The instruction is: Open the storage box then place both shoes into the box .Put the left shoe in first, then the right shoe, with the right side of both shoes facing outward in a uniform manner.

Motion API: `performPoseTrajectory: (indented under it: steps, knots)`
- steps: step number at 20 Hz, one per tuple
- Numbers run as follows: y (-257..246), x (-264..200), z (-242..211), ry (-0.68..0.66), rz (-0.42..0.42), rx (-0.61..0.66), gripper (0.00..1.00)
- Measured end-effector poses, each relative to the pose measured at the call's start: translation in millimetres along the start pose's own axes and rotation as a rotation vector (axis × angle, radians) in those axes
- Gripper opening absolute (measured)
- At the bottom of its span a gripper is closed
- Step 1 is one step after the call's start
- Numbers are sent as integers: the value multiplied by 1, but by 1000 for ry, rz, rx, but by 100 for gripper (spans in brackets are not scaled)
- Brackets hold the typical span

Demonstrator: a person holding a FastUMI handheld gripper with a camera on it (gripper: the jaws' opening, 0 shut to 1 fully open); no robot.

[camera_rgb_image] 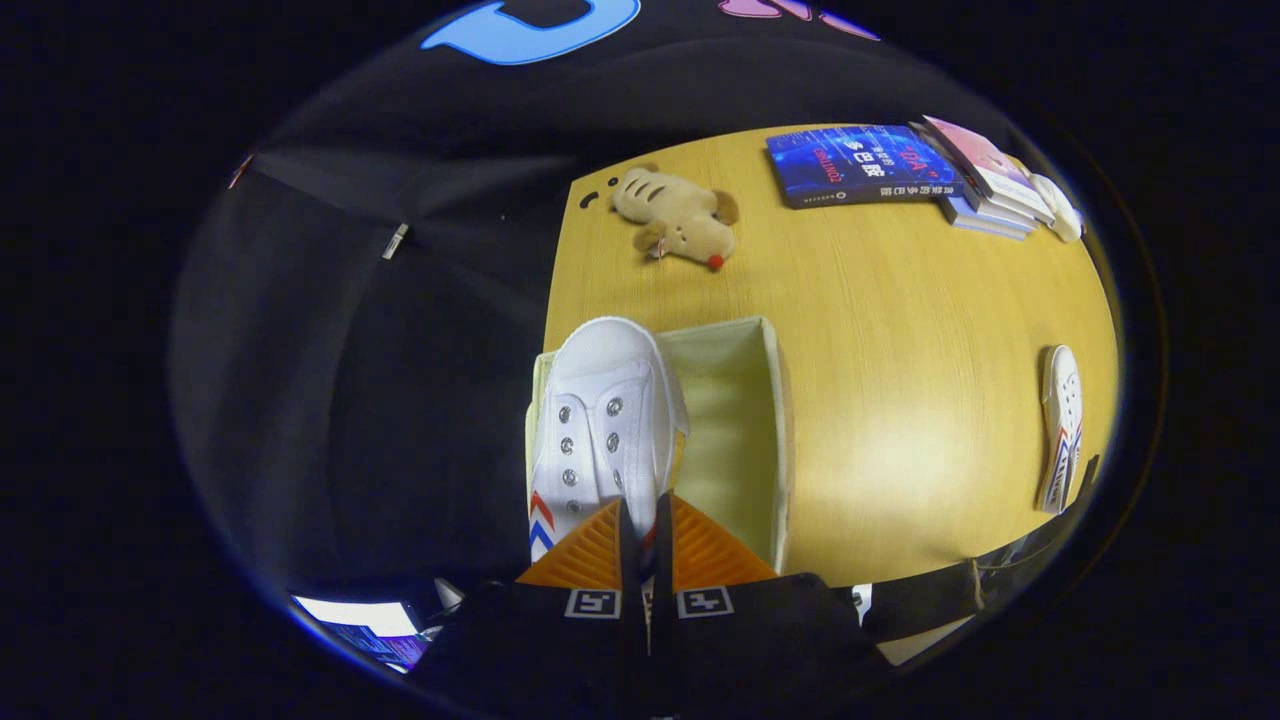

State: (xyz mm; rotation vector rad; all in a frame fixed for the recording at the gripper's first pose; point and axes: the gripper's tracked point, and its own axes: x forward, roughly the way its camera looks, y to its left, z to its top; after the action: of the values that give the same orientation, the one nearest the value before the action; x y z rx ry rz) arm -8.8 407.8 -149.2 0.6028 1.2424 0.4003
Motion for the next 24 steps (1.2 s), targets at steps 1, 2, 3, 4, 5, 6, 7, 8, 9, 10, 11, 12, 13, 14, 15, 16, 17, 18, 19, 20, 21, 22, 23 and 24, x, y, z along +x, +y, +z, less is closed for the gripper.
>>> performPoseTrajectory:
  steps: [1, 2, 3, 4, 5, 6, 7, 8, 9, 10, 11, 12, 13, 14, 15, 16, 17, 18, 19, 20, 21, 22, 23, 24]
  knots:
    - [2, 10, -6, 15, -10, -5, 6]
    - [6, 19, -11, 26, -19, -8, 6]
    - [8, 28, -15, 34, -26, -12, 6]
    - [10, 37, -18, 39, -35, -17, 6]
    - [12, 45, -20, 42, -44, -20, 6]
    - [12, 51, -22, 44, -57, -22, 6]
    - [12, 56, -24, 46, -72, -20, 6]
    - [9, 61, -25, 46, -92, -13, 6]
    - [8, 65, -24, 43, -99, 4, 6]
    - [8, 70, -24, 39, -105, 23, 6]
    - [8, 73, -23, 31, -112, 53, 6]
    - [9, 76, -21, 21, -112, 87, 6]
    - [10, 79, -22, 21, -113, 102, 6]
    - [10, 81, -23, 20, -115, 94, 6]
    - [8, 83, -23, 17, -119, 88, 6]
    - [7, 84, -24, 7, -120, 88, 6]
    - [8, 87, -23, 2, -115, 84, 6]
    - [10, 90, -25, 10, -103, 71, 6]
    - [13, 91, -27, 15, -85, 63, 9]
    - [19, 92, -28, 17, -48, 69, 16]
    - [30, 90, -26, 25, 0, 85, 20]
    - [38, 88, -27, 29, 32, 95, 27]
    - [45, 86, -25, 39, 58, 89, 38]
    - [49, 81, -24, 43, 77, 71, 48]
